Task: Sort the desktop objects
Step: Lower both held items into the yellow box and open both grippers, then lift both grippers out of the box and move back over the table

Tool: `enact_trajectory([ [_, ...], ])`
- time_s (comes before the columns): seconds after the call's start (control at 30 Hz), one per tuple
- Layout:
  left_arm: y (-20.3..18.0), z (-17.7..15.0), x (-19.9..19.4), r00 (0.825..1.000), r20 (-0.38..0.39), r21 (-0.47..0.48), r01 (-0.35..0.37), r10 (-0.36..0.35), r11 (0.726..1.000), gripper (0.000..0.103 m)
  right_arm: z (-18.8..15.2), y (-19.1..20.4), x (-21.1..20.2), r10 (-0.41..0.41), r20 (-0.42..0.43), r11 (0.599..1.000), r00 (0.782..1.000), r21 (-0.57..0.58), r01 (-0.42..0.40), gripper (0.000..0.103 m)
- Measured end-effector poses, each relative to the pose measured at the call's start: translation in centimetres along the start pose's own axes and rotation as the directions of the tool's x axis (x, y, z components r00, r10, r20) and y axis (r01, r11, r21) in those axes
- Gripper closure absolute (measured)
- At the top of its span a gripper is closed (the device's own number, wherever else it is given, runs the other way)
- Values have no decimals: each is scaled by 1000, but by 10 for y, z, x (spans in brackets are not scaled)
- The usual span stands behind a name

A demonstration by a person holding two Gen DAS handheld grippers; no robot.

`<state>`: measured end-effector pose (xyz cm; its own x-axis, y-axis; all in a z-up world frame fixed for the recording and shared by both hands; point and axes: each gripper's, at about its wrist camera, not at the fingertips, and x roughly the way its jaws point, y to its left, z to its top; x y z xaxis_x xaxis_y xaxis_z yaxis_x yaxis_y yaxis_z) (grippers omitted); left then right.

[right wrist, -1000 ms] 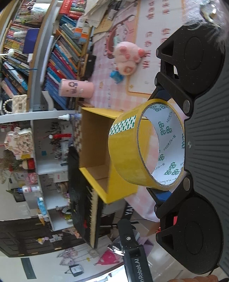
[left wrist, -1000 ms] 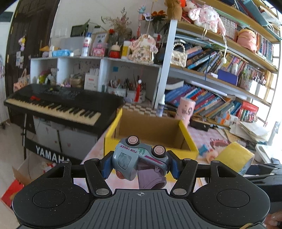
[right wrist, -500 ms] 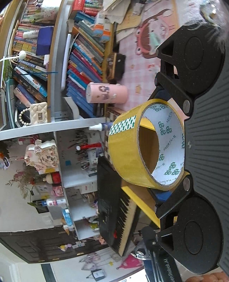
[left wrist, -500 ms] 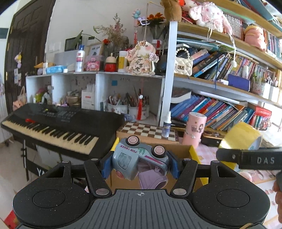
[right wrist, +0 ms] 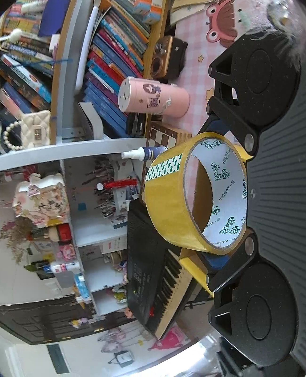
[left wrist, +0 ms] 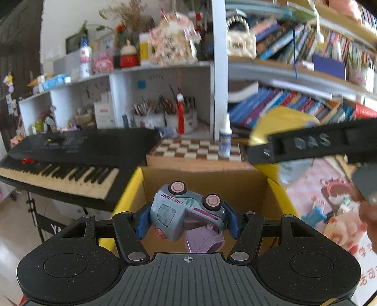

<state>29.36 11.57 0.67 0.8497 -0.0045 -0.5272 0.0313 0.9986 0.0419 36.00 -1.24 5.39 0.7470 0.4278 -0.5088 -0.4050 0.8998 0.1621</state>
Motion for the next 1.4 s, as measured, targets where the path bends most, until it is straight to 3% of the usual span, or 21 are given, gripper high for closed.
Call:
enact_trajectory([
  [0.23, -12, -15, 29, 992, -126, 33, 12, -8, 999, 41, -3, 9, 52, 56, -146, 990, 988, -120, -74, 11],
  [0.4, -17, -21, 42, 981, -191, 49, 28, -18, 998, 41, -14, 24, 89, 92, -295, 963, 951, -218, -161, 11],
  [0.57, -18, -29, 58, 962, -271, 39, 43, -31, 998, 41, -26, 33, 119, 58, -430, 921, 901, -325, -215, 11],
  [0.73, -16, -30, 64, 956, -290, 19, 51, -44, 998, 41, -27, 35, 130, 18, -454, 910, 891, -362, -203, 11],
  [0.9, -15, -32, 59, 966, -259, 21, 34, -27, 999, 39, -27, 34, 128, 16, -438, 923, 899, -340, -183, 10],
  [1.0, -12, -28, 51, 976, -219, 12, 26, -23, 1000, 30, -24, 29, 125, 18, -414, 935, 910, -315, -162, 9],
  [1.23, 1, -14, 15, 997, -79, -36, -9, 6, 999, 27, -7, 19, 79, 62, -269, 970, 961, -210, -121, 9],
  [1.4, 15, -7, -24, 999, 22, -68, -31, 32, 997, 26, 2, 14, 25, 53, -115, 988, 992, -136, -69, 9],
])
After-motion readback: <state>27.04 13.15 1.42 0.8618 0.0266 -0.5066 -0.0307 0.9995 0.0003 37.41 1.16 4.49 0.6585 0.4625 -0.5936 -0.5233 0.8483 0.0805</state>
